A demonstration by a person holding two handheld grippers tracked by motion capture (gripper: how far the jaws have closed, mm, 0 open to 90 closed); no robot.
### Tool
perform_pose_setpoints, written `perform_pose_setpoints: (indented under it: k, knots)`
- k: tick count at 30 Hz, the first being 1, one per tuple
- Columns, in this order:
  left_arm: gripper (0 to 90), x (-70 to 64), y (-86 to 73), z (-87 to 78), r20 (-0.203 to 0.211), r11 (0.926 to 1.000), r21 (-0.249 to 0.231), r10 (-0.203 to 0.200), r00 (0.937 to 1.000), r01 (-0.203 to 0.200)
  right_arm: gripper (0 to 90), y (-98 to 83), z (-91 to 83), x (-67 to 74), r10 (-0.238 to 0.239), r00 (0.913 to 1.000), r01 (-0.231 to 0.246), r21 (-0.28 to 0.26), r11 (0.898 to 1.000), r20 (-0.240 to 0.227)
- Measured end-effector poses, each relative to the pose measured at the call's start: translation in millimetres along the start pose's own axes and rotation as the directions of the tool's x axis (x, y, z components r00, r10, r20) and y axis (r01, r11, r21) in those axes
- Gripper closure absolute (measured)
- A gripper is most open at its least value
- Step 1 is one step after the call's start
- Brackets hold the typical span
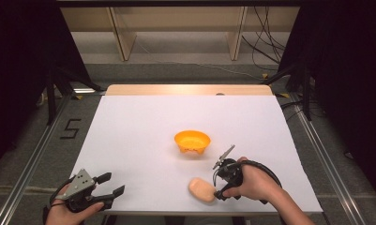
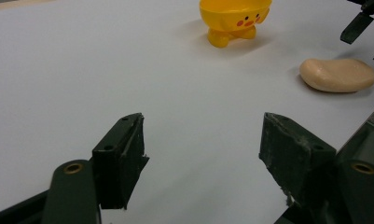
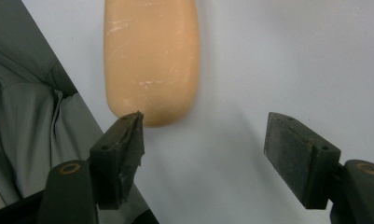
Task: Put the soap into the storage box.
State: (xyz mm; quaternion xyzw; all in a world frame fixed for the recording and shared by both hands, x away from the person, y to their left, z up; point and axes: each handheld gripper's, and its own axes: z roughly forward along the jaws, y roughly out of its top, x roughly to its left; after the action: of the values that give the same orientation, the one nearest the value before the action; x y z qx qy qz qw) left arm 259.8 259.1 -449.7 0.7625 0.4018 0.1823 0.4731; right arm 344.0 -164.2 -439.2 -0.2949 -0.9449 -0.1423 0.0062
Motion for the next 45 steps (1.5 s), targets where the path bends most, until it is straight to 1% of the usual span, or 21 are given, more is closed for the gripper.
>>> perform_pose_setpoints:
  k: [3,4,7,8,9,10,11,12,13,14,15,19,20,24,30,33,34,37,38,44,45]
  knots:
    - [30.5,0.7,0.4,-0.6,-0.001,0.9999,0.004,0.011,0.9999,-0.011,29.4,2.6,-0.2,1.4,-0.005,1.0,0.005,0.002,1.0,0.003]
    - [30.6,-0.4,0.5,-0.1,0.001,1.0,-0.002,-0.003,1.0,0.003,29.4,3.9,0.4,1.8,-0.01,0.9999,0.01,0.001,1.0,0.003]
    - [30.5,0.5,0.0,-0.6,0.001,0.9999,0.009,0.014,0.9999,-0.014,29.1,8.1,0.7,4.6,-0.015,0.9999,0.015,0.003,1.0,0.002]
    - [30.5,0.3,-0.3,-0.6,0.001,1.0,0.006,-0.003,1.0,0.003,28.9,10.8,1.2,5.9,-0.017,0.9999,0.017,0.001,1.0,-0.001]
    - [30.5,1.0,0.3,-1.1,0.005,0.9999,0.003,0.012,0.9999,-0.012,28.9,12.1,1.2,5.6,-0.03,0.9996,0.03,0.005,1.0,0.002]
    - [30.5,0.2,0.1,-1.2,0.004,1.0,0.002,-0.004,1.0,0.004,28.7,13.4,1.1,8.1,-0.003,1.0,0.003,0.009,1.0,0.003]
    - [30.5,-0.3,0.3,-1.4,-0.001,1.0,0.0,-0.003,1.0,0.003,28.6,15.1,1.0,7.7,-0.02,0.9997,0.02,0.005,1.0,-0.011]
    - [30.5,0.4,0.8,-1.6,0.001,0.9999,0.001,0.016,0.9999,-0.016,28.6,16.6,1.0,8.3,-0.018,0.9998,0.018,0.006,1.0,-0.006]
    - [30.5,-0.3,0.5,-1.0,0.002,1.0,-0.001,0.009,1.0,-0.009,28.5,18.0,0.7,8.5,-0.023,0.9997,0.023,0.007,1.0,-0.007]
    - [30.5,-0.5,0.3,-0.5,0.005,1.0,-0.001,0.005,1.0,-0.005,28.4,19.3,0.5,10.2,-0.008,0.9999,0.008,0.011,1.0,-0.01]
    - [30.5,-0.5,0.3,-0.5,0.005,1.0,-0.001,0.005,1.0,-0.005,28.4,21.0,0.8,9.4,-0.027,0.9996,0.027,0.013,1.0,-0.009]
    - [30.5,-0.3,0.3,-0.3,0.006,1.0,-0.004,0.001,1.0,-0.001,28.3,25.5,2.0,11.1,-0.034,0.9993,0.034,0.022,0.999,-0.015]
    - [30.5,0.3,0.2,-0.7,0.004,1.0,0.003,-0.001,1.0,0.001,28.0,28.5,3.6,12.0,-0.047,0.9987,0.048,0.028,0.998,-0.018]
    - [30.5,-0.3,0.3,-0.2,0.007,1.0,-0.001,0.004,1.0,-0.004,27.6,34.9,6.7,16.0,-0.045,0.9986,0.046,0.038,0.998,-0.028]
    - [30.4,0.4,0.2,-0.8,0.006,1.0,0.005,0.004,1.0,-0.004,27.1,42.1,13.3,19.8,-0.073,0.9966,0.075,0.059,0.995,-0.037]
    - [30.4,0.3,0.2,-0.6,0.005,1.0,0.005,0.005,1.0,-0.005,27.0,44.1,15.5,22.1,-0.068,0.997,0.07,0.062,0.996,-0.038]
    - [30.4,0.3,0.2,-0.7,0.005,1.0,0.006,0.007,1.0,-0.007,26.9,45.4,17.3,22.9,-0.087,0.9958,0.089,0.08,0.993,-0.031]
    - [30.4,-0.5,0.1,-0.2,0.008,1.0,-0.002,0.0,1.0,0.0,26.8,47.3,20.8,24.5,-0.096,0.9945,0.099,0.083,0.992,-0.04]
    - [30.4,0.2,0.2,-0.7,0.004,0.9999,0.005,0.009,1.0,-0.009,26.7,47.9,21.9,24.2,-0.106,0.9936,0.109,0.079,0.991,-0.038]
    - [30.4,-0.3,0.2,-0.3,0.008,1.0,0.0,0.001,1.0,-0.001,26.7,53.0,27.6,26.5,-0.126,0.991,0.13,0.091,0.987,-0.047]
    - [30.4,-0.4,0.2,-0.3,0.008,1.0,-0.002,0.002,1.0,-0.002,26.1,54.3,29.2,29.1,-0.12,0.9919,0.124,0.104,0.987,-0.041]
